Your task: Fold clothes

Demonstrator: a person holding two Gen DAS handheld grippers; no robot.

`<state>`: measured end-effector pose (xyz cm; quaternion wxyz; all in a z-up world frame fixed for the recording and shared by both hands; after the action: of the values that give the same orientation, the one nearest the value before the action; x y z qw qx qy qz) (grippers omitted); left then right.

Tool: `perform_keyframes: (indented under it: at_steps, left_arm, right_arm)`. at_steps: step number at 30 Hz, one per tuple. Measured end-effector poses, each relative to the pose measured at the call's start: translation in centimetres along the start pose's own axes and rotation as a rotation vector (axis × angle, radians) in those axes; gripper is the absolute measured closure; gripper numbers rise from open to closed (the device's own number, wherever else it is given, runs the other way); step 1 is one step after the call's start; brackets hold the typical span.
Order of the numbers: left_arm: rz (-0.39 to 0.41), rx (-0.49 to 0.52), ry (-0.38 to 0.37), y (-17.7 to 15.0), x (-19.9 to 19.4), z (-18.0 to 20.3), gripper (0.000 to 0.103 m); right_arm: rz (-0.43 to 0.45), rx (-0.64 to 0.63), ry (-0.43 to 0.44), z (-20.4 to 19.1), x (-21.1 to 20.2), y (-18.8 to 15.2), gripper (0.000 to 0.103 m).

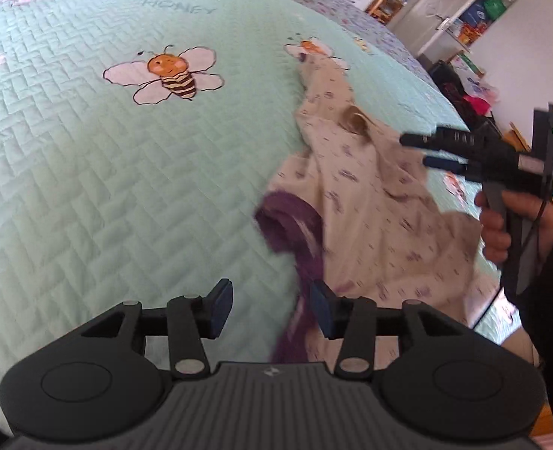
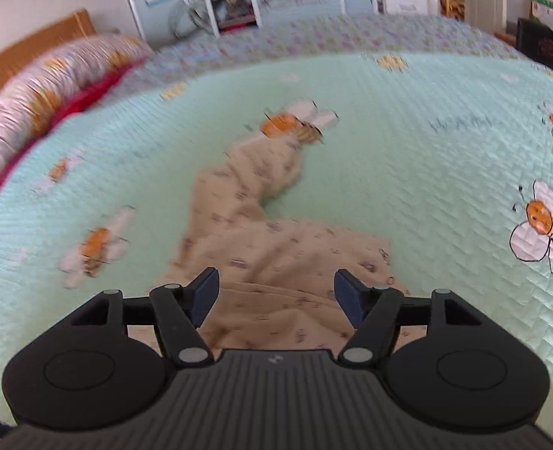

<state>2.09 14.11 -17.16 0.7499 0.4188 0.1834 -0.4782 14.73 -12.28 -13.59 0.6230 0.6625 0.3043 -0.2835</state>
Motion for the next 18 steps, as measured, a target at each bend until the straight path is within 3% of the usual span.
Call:
perform_keyframes:
  at_steps: [2,3,4,5,7,9,12,13,14,15,16,18]
  left_arm:
    - [-0.014,-0.028,-0.001,1.1,1.6,-0.8,0.054]
    - [-0.024,-0.042,-0.005,1.6,2.5,-1.1,0.054]
    - [-0.028,-0.058,-0.005,1.9,3.2,-1.3,0.055]
    - [-0.026,-0.062,-0.011,2.3,3.6,-1.3,0.055]
    - [-0.022,-0.066,-0.025,2.9,4.2,-1.2,0.054]
    - [-0.017,-0.076,-0.046,3.4,4.4,-1.2,0.054]
    - [-0.006,-0.113,-0.083,3.7,4.5,-1.3,0.054]
    - [0.001,-0.128,-0.097,3.7,4.5,-1.3,0.054]
    - [0.008,-0.156,-0.121,3.7,4.6,-1.5,0.054]
    - [0.012,-0.201,-0.153,3.6,4.8,-1.6,0.054]
    - [0.017,-0.241,-0.169,3.6,5.0,-1.8,0.054]
    - [0.027,-0.296,-0.188,3.5,5.3,-1.9,0.054]
  right_arm:
    - [-0.046,-0.023,-0.030,0.1,2.1,-0.7,0.033]
    - [-0.062,-0.042,-0.049,0.2,2.9,-1.2,0.039]
    - [-0.073,-0.070,-0.070,0.5,3.5,-1.7,0.075]
    - [-0.083,-0.067,-0.082,1.6,3.8,-1.8,0.100]
    - [-0.053,0.044,-0.116,6.0,3.2,-1.3,0.099]
    - [0.033,0.184,-0.206,12.2,1.1,-0.1,0.099]
    - [0.166,0.276,-0.332,19.5,-4.2,0.3,0.099]
    - [0.199,0.295,-0.331,21.1,-5.9,0.2,0.094]
    - [0.204,0.278,-0.265,20.8,-7.1,-0.1,0.092]
    - [0.193,0.219,-0.208,19.3,-7.5,-0.5,0.078]
    - [0.182,0.161,-0.150,17.8,-7.9,-0.9,0.047]
    - [0.201,0.004,-0.088,13.4,-7.7,-1.8,0.025]
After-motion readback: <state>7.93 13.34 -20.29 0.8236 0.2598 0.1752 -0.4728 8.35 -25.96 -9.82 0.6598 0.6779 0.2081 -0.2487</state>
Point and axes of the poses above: each gripper's, at about its wrist camera, not at the fingertips, and x roughly the way its jaws point, z to its right, y to its top, the point moved 4 cm from there along x, roughly the way its jaws point, and after that the axes turned 10 degrees about -y, right-handed, at the moved point
